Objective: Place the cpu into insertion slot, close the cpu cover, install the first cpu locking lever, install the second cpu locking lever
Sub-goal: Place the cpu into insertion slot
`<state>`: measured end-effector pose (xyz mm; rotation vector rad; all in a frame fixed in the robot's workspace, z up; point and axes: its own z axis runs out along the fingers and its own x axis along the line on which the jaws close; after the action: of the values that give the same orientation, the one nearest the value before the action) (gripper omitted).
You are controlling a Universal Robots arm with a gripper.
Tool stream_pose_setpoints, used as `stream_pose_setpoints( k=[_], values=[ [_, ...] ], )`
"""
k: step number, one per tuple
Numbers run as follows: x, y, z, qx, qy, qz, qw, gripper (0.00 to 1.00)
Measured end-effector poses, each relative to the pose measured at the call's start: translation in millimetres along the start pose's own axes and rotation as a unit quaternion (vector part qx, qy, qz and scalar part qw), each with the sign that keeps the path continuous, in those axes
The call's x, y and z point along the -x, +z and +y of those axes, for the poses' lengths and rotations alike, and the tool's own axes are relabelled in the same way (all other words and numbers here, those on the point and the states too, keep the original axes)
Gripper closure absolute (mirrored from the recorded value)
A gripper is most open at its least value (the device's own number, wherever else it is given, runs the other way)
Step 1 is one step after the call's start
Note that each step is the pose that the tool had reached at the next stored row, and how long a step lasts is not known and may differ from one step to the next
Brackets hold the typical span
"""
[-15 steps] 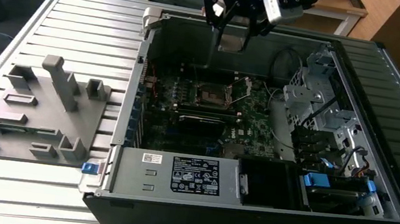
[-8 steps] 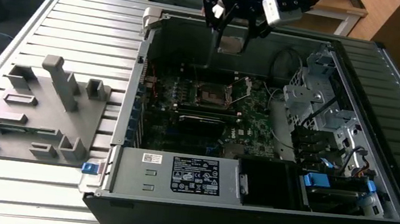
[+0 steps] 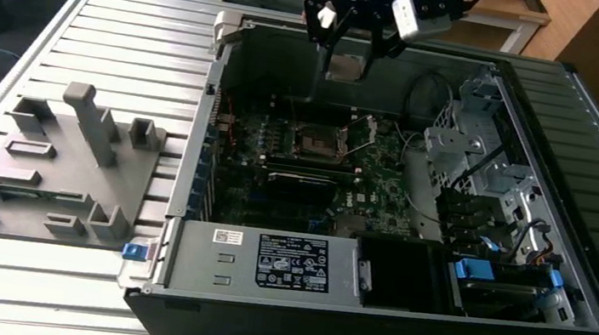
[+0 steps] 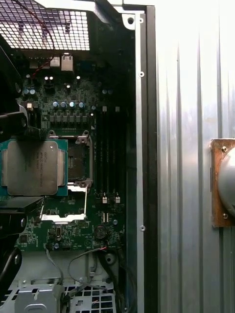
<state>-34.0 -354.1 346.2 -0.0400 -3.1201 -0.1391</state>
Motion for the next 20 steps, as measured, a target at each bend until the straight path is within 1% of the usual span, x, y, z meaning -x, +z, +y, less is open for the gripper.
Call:
stream_pose_setpoints(
  k=[5,11,15,20],
  values=[
    [0.0,2.0,-0.2,-0.0001,0.0,0.0,1.0,0.46],
    [0.1,2.9,-0.2,0.0,0.0,0.0,1.0,0.46],
    [0.1,5.6,-0.5,0.0,0.0,0.0,1.0,0.46],
    [0.1,7.2,-0.7,-0.0001,0.0,0.0001,1.0,0.46]
  ],
)
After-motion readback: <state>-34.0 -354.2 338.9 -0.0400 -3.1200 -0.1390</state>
